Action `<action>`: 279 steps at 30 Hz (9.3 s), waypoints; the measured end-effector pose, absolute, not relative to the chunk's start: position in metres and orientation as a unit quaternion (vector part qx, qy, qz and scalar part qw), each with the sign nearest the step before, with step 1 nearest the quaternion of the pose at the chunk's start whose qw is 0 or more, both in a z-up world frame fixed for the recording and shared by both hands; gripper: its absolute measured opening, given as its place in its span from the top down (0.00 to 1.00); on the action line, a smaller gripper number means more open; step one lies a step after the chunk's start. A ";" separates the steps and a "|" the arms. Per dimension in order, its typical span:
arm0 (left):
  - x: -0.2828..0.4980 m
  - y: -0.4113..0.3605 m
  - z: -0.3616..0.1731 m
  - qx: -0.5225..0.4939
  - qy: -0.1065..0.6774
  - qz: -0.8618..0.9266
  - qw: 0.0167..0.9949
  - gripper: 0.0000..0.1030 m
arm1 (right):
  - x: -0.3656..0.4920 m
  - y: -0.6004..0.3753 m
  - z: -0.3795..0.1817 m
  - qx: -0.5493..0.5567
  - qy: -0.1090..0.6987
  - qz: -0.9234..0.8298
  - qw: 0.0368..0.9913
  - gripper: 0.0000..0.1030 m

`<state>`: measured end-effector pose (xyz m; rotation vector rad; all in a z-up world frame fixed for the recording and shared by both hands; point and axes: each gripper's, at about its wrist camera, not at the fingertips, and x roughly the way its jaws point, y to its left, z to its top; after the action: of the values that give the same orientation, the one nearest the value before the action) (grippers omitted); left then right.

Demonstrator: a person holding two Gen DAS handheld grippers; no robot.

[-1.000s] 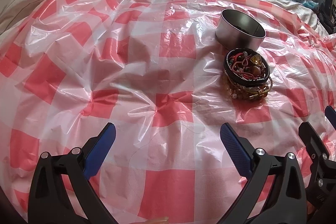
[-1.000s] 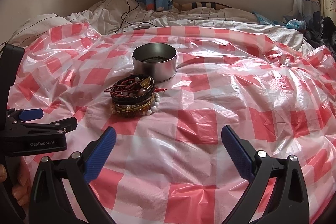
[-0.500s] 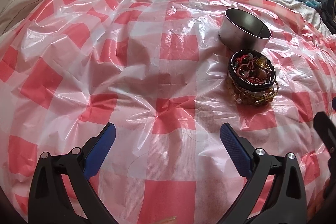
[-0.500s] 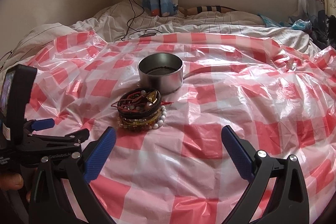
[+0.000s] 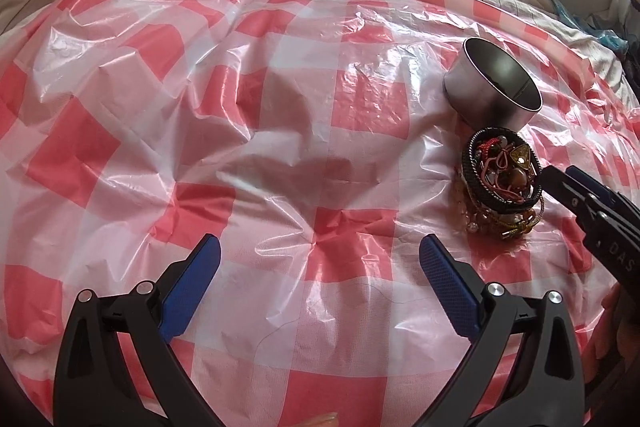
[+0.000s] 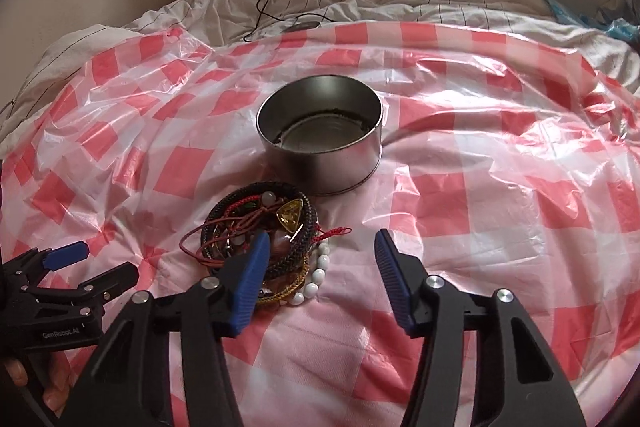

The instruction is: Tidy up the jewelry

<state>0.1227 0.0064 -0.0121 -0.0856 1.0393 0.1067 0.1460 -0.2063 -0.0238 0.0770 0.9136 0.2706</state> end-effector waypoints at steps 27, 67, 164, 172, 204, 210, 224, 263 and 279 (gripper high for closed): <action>0.120 -0.035 -0.005 -0.021 0.465 -0.069 0.882 0.07 | 0.076 -0.248 -0.013 0.027 0.464 0.137 0.875 0.92; 0.137 -0.049 0.041 -0.134 0.397 -0.262 0.869 0.98 | 0.088 -0.285 0.003 0.125 0.419 0.123 0.891 0.92; 0.158 0.028 0.029 -0.103 0.456 -0.095 0.879 0.13 | 0.076 -0.233 -0.026 0.015 0.432 0.120 0.894 0.47; 0.158 0.007 0.023 -0.081 0.467 -0.115 0.873 0.13 | 0.114 -0.233 -0.034 0.065 0.450 0.134 0.880 0.54; 0.150 -0.042 0.004 -0.087 0.512 -0.248 0.818 0.13 | 0.055 -0.273 -0.039 0.079 0.530 0.151 0.831 0.96; 0.133 -0.086 -0.004 -0.032 0.521 -0.300 0.799 0.13 | 0.053 -0.271 -0.039 0.072 0.527 0.153 0.833 0.96; 0.133 -0.112 -0.026 -0.117 0.507 -0.300 0.800 0.34 | 0.054 -0.262 -0.045 0.039 0.536 0.149 0.830 0.96; 0.151 -0.019 0.026 -0.311 0.417 -0.343 0.782 0.92 | 0.050 -0.264 -0.028 0.044 0.494 0.140 0.857 0.96; 0.189 -0.038 0.054 -0.276 0.396 -0.337 0.808 0.92 | 0.094 -0.288 0.059 0.155 0.328 0.181 0.914 0.96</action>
<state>0.1893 -0.0377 0.0538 -0.5905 0.8475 -0.7215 0.0936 -0.2875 0.0586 0.3190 0.6746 0.3737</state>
